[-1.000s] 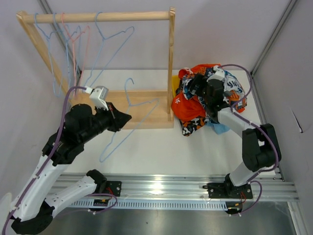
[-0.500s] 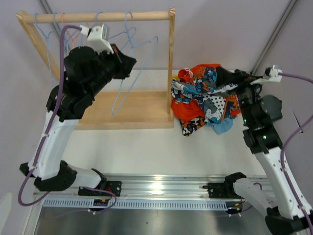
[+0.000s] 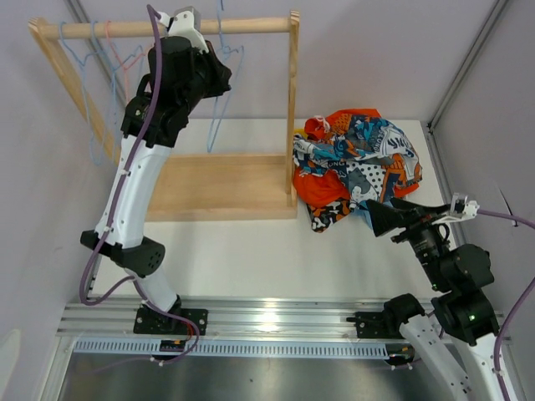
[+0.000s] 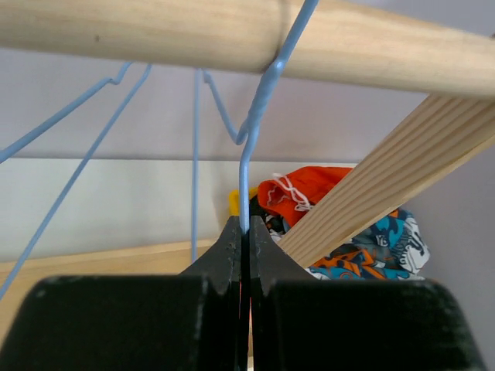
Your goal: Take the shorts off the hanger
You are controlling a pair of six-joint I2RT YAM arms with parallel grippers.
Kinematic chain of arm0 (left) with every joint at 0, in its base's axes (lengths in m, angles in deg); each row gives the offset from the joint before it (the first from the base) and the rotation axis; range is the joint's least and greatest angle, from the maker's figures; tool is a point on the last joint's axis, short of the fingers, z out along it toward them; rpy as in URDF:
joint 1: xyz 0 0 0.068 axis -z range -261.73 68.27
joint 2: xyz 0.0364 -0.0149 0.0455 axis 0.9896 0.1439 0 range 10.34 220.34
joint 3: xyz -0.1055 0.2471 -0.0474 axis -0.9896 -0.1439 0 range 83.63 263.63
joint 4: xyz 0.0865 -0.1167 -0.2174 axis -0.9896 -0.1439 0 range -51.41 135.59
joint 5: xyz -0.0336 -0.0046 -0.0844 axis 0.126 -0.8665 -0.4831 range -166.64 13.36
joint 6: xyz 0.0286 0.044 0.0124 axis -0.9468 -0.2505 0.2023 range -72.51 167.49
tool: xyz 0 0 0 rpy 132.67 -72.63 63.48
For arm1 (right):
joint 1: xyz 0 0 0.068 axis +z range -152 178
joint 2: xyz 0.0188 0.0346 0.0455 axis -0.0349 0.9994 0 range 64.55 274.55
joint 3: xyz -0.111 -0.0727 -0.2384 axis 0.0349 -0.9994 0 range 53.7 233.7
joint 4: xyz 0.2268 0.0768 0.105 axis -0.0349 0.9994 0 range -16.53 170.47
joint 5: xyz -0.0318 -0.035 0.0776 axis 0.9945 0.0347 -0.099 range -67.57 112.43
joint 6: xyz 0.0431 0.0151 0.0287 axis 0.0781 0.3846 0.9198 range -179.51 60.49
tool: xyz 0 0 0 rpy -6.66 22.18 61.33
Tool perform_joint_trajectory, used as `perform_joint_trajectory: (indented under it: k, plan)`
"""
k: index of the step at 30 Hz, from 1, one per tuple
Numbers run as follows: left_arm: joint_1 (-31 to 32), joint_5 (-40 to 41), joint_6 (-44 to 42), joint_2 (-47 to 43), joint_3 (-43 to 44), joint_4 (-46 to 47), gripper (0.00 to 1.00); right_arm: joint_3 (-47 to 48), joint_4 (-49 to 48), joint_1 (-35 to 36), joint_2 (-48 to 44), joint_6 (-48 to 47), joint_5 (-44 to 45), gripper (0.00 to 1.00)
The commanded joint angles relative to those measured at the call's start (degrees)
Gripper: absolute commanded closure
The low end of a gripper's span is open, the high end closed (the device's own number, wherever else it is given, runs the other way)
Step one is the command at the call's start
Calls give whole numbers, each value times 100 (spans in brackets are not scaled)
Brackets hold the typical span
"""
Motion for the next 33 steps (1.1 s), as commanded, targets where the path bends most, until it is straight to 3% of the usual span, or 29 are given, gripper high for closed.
perform_joint_trajectory:
  k: [1,7,9,10,12,13,16,18,19,23,33]
  plan:
    - [-75,-128,41,-96,-95,245,100,-52,550,28,-241,104,-181,1]
    - [-75,-251,155,-517,-823,420,99,-96,577,19,-259,130,-243,1]
    - [-75,-260,147,-719,-1070,464,90,-122,559,28,-242,165,-269,1]
    - [-75,-251,129,-781,-1193,473,76,-122,559,19,-216,174,-286,1]
    - [-75,-268,77,-904,-1326,456,61,-96,612,19,-198,148,-269,1]
    - [-75,-277,59,-931,-1352,386,41,-79,647,19,-207,148,-260,1]
    - [-75,-286,33,-1062,-1388,280,20,9,726,28,-233,122,-243,1]
    - [-75,-286,33,-1263,-1467,192,13,132,787,19,-224,95,-269,1]
    - [-75,-295,41,-1361,-1484,183,3,176,857,19,-224,78,-286,1]
    - [-75,-374,76,-2116,-2125,209,1,562,1174,28,-198,-89,-304,1]
    - [-75,-182,-152,-5393,-5602,561,1,1064,1965,2,-224,-318,-366,1]
